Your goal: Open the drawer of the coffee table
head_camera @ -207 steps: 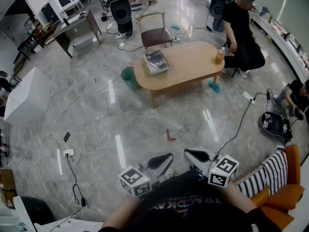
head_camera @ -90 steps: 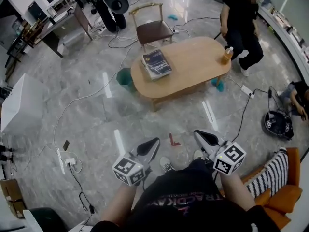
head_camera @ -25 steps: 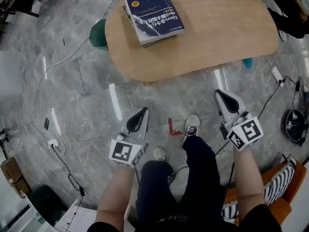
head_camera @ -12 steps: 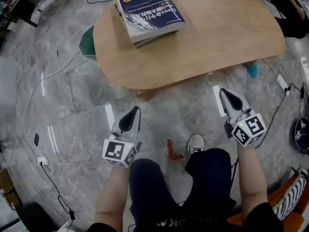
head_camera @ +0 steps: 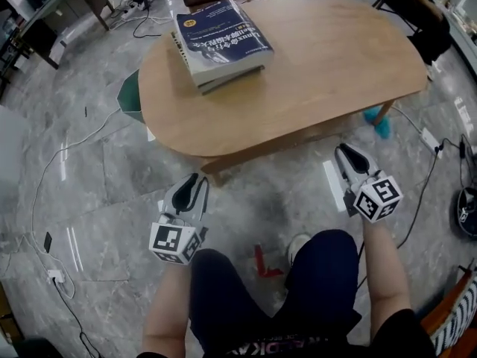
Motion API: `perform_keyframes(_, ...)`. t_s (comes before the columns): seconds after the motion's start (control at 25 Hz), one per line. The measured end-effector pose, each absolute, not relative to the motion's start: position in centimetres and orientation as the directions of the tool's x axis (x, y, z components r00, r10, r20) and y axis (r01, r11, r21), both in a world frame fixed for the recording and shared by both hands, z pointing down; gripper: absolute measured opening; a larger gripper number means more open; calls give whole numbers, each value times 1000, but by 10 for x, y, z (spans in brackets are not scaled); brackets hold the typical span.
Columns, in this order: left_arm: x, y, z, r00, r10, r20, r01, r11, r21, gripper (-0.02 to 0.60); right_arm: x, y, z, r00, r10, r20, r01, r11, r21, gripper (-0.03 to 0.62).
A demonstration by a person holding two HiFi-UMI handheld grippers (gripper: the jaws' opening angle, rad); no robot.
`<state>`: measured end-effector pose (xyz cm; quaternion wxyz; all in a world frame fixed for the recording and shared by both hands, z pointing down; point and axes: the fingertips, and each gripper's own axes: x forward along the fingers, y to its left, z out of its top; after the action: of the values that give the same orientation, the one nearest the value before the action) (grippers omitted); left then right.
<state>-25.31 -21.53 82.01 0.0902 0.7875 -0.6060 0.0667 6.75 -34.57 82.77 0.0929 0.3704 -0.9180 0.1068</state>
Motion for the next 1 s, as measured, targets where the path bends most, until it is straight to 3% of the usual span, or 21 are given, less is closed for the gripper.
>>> perform_keyframes(0.12,-250,-221,818,264,-940,217,-965,-253,75,141,78,-357,833,-688,-672,273,-717,687,-118,90)
perform_keyframes(0.4,-246,-237,824,263,-940,217,-965,-252,80,192,86,-404,849,-683,-657,320,-713,694,-96,238)
perform_keyframes(1.0,-235,-259,832,265,-938,223,-964,-251,92,212,71,-433,847,-752,-574,324,-625,778,-71,278)
